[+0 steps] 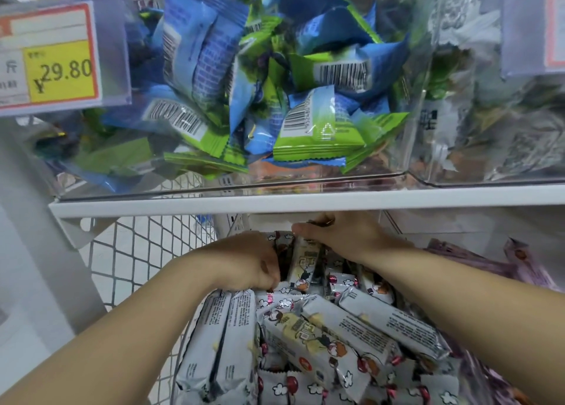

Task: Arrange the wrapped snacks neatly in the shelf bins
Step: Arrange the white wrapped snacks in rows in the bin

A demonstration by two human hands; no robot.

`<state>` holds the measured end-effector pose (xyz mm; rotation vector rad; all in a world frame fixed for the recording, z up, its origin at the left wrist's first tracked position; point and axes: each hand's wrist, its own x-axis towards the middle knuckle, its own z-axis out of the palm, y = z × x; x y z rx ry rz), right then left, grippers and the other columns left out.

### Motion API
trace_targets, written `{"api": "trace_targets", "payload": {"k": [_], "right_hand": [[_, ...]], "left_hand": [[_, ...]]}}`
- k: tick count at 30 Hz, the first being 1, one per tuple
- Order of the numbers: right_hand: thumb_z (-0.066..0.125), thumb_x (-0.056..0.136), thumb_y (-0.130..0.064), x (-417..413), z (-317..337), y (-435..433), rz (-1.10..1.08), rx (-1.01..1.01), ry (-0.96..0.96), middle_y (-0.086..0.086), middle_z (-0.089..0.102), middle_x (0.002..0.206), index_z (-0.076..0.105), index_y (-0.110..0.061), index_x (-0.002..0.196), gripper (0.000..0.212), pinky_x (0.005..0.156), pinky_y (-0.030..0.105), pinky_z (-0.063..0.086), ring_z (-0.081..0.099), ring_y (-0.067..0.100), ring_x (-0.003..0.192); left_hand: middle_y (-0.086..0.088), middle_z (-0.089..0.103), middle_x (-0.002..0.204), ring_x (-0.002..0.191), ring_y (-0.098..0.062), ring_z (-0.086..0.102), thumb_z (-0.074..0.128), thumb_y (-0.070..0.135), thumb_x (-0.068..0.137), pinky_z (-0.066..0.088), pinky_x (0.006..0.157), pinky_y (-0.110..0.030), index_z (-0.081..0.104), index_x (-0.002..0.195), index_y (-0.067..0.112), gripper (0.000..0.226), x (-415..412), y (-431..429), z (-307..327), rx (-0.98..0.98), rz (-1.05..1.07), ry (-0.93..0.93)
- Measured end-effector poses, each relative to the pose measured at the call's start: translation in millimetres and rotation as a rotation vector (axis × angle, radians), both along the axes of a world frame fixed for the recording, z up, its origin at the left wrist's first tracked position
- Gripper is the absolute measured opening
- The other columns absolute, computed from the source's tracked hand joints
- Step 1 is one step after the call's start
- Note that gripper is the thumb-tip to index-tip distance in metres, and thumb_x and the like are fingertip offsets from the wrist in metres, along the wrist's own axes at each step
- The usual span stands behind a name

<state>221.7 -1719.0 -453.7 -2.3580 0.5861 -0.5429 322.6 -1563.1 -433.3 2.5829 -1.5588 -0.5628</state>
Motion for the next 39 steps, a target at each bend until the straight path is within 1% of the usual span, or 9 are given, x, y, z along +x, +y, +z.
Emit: {"api": "trace_targets", "payload": {"k": [2, 5, 7, 11, 16, 24, 33, 37, 39], "right_hand": [[0.066, 0.075, -0.056, -1.9, 1.4, 0.3, 0.018, 0.004, -0.078, -0.003, 0.059, 0.066, 0.064, -0.011, 0.073, 0.045, 0.062, 0.022, 0.038, 0.054, 0.007, 0.064], [0.066, 0.08, -0.045, -6.5, 8.0, 5.4, 0.068, 0.007, -0.203, -0.01, 0.062, 0.084, 0.066, -0.018, 0.094, 0.03, 0.067, -0.003, 0.033, 0.058, 0.005, 0.087], [0.063, 0.083, -0.046, -10.1, 11.4, 10.4, 0.075, -0.021, -0.128, -0.017, 0.052, 0.076, 0.056, -0.025, 0.082, 0.022, 0.063, -0.008, 0.029, 0.051, -0.001, 0.076], [0.06, 0.087, -0.042, -10.6, 11.8, 15.0, 0.103, -0.069, -0.077, -0.012, 0.05, 0.072, 0.058, -0.018, 0.086, 0.025, 0.06, 0.0, 0.034, 0.044, -0.003, 0.065], [0.06, 0.09, -0.03, -11.7, 14.4, 18.0, 0.207, -0.035, -0.075, -0.012, 0.057, 0.08, 0.068, -0.017, 0.094, 0.016, 0.06, 0.006, 0.035, 0.047, -0.006, 0.069], [0.067, 0.079, -0.022, -17.3, 13.0, 15.7, 0.16, -0.03, 0.006, -0.005, 0.045, 0.077, 0.049, -0.016, 0.084, 0.02, 0.048, 0.014, 0.031, 0.039, 0.006, 0.063], [0.055, 0.092, -0.025, -16.3, 13.6, 15.6, 0.193, -0.007, 0.017, -0.012, 0.047, 0.087, 0.047, -0.019, 0.117, 0.027, 0.059, -0.002, 0.033, 0.042, -0.004, 0.073], [0.056, 0.085, -0.013, -16.2, 16.3, 19.4, 0.253, 0.058, 0.028, -0.001, 0.056, 0.08, 0.058, -0.008, 0.101, 0.017, 0.067, 0.025, 0.05, 0.059, 0.016, 0.072], [0.059, 0.083, -0.013, -17.7, 17.1, 20.5, 0.291, 0.117, 0.051, 0.001, 0.06, 0.08, 0.06, -0.009, 0.094, 0.012, 0.064, 0.025, 0.048, 0.065, 0.02, 0.079]], "left_hand": [[0.004, 0.064, 0.098, 0.09, -0.016, 0.061, 0.053, 0.023, 0.091, 0.048, 0.074, -0.027, 0.063, 0.093, 0.022, 0.009, -1.9, 0.4, 0.5, -0.017, -0.029, -0.051], [0.004, 0.056, 0.089, 0.08, -0.015, 0.055, 0.044, 0.023, 0.095, 0.042, 0.066, -0.027, 0.052, 0.091, 0.02, 0.01, -2.7, 4.1, 1.6, -0.074, -0.034, -0.076], [0.002, 0.056, 0.087, 0.078, -0.016, 0.052, 0.04, 0.027, 0.098, 0.039, 0.064, -0.025, 0.052, 0.094, 0.016, 0.016, -4.3, 6.6, 4.4, -0.098, -0.021, -0.061], [-0.001, 0.055, 0.086, 0.076, -0.017, 0.052, 0.037, 0.027, 0.1, 0.038, 0.063, -0.027, 0.051, 0.093, 0.011, 0.023, -6.9, 9.3, 4.2, -0.053, -0.055, -0.09], [0.008, 0.043, 0.073, 0.063, -0.007, 0.04, 0.038, 0.027, 0.1, 0.031, 0.054, -0.022, 0.036, 0.076, 0.028, 0.024, -6.9, 8.4, -3.7, -0.035, -0.052, -0.121], [0.01, 0.048, 0.077, 0.071, -0.012, 0.047, 0.04, 0.027, 0.098, 0.036, 0.06, -0.026, 0.041, 0.087, 0.029, 0.011, -5.4, 14.5, -9.6, -0.123, -0.034, -0.133], [0.012, 0.052, 0.081, 0.076, -0.012, 0.052, 0.045, 0.023, 0.097, 0.038, 0.064, -0.025, 0.045, 0.081, 0.032, 0.018, -4.7, 18.5, -7.7, -0.288, 0.054, -0.049], [0.013, 0.05, 0.08, 0.074, -0.01, 0.05, 0.044, 0.022, 0.097, 0.036, 0.06, -0.02, 0.046, 0.086, 0.029, 0.013, -4.3, 18.7, -9.5, -0.307, 0.068, -0.053], [0.013, 0.051, 0.079, 0.071, -0.008, 0.05, 0.044, 0.022, 0.097, 0.036, 0.058, -0.02, 0.045, 0.083, 0.03, 0.016, -3.8, 18.9, -9.7, -0.316, 0.076, -0.043]]}}
